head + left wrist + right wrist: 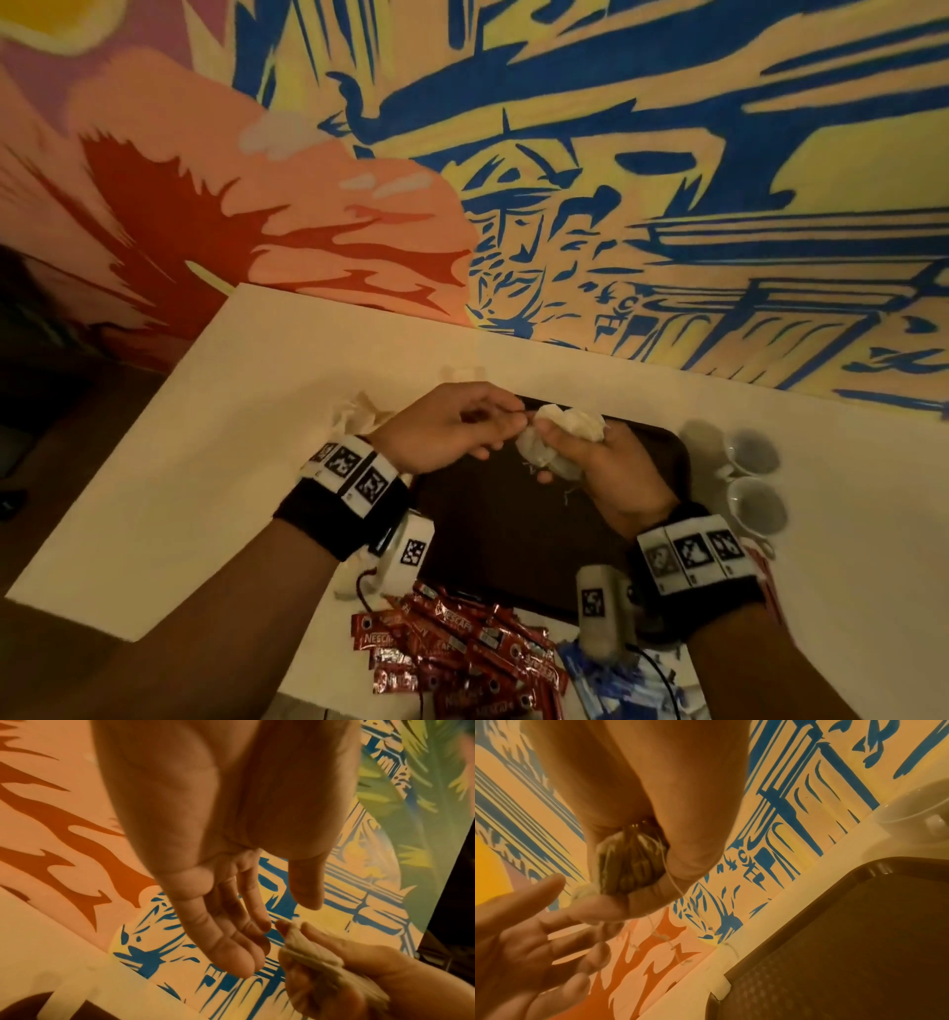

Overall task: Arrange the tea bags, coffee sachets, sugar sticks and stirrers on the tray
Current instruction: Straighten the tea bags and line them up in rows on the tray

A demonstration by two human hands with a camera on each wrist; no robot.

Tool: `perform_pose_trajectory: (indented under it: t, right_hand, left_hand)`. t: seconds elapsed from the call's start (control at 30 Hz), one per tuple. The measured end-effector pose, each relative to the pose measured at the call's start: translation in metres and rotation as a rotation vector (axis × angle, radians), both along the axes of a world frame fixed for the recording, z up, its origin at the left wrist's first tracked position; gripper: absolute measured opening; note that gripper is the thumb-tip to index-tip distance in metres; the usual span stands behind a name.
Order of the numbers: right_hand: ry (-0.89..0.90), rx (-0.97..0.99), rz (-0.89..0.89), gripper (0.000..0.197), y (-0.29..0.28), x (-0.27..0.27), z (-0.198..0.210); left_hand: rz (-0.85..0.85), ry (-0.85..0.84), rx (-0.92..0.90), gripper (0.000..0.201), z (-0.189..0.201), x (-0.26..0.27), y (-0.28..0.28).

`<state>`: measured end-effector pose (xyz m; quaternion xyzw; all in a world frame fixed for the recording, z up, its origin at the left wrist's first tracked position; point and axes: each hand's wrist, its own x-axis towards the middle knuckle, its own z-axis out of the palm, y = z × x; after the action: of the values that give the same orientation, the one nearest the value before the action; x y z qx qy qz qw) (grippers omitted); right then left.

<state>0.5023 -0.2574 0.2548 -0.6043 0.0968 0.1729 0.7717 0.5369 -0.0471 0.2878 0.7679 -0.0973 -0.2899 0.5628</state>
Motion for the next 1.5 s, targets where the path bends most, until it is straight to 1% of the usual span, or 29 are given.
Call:
perform_pose_trajectory:
  t: [0.07,0.2,0.33,0.5,0.63,0.83,0.93,1.03,1.17,1.27,1.4,1.43,1.5]
  right_hand:
    - [-0.023,0.029,0.014,0.035,0.000,-0.007,0.007]
    - [-0.064,0.056,0.040,0.040,-0.002,-0.023,0.021]
    - [-0.073,0.067,0.039,0.045,-0.006,-0.035,0.032]
    - [-0.073,0.028,-0.015,0.032,-0.018,-0.042,0.042]
    - [-0.063,0.031,-0.011,0.031,-0.028,-0.043,0.047]
    - [-0.066,0.017,-0.096,0.026,-0.043,-0.039,0.054]
    - [-0.080,-0.004,-0.132,0.025,-0.055,-0.035,0.053]
    - [-0.101,-0.059,-0.072,0.024,-0.060,-0.036,0.049]
    - [-0.130,-0.093,0.060,0.024,-0.048,-0.042,0.050]
    - [-0.129,-0.059,0.120,0.018,-0.032,-0.049,0.054]
    - [-0.131,-0.051,0.220,0.033,-0.014,-0.056,0.055]
    - [-0.148,-0.063,0.231,0.034,-0.012,-0.056,0.054]
    - [-0.177,-0.101,0.216,0.028,-0.009,-0.054,0.051]
  left_hand:
    - [0.012,0.008,-0.036,0.034,0.002,-0.020,-0.007]
    - [0.096,0.006,-0.115,0.040,0.004,-0.047,-0.016]
    - [0.158,0.012,-0.174,0.031,0.013,-0.066,-0.021]
    - [0.213,0.039,-0.178,0.027,0.019,-0.083,-0.018]
    - [0.176,0.076,-0.160,0.025,0.020,-0.092,-0.013]
    - [0.101,0.082,-0.070,0.015,0.031,-0.097,-0.006]
    - [0.133,0.070,-0.086,0.012,0.037,-0.099,-0.001]
    - [0.235,0.035,-0.154,0.012,0.039,-0.102,-0.001]
    - [0.335,0.005,-0.207,0.024,0.038,-0.100,-0.007]
    - [0.356,-0.009,-0.224,0.027,0.037,-0.098,-0.012]
    - [0.353,-0.028,-0.233,0.027,0.036,-0.098,-0.019]
    - [0.348,-0.031,-0.235,0.027,0.036,-0.098,-0.020]
    - [0.352,-0.030,-0.242,0.026,0.036,-0.096,-0.020]
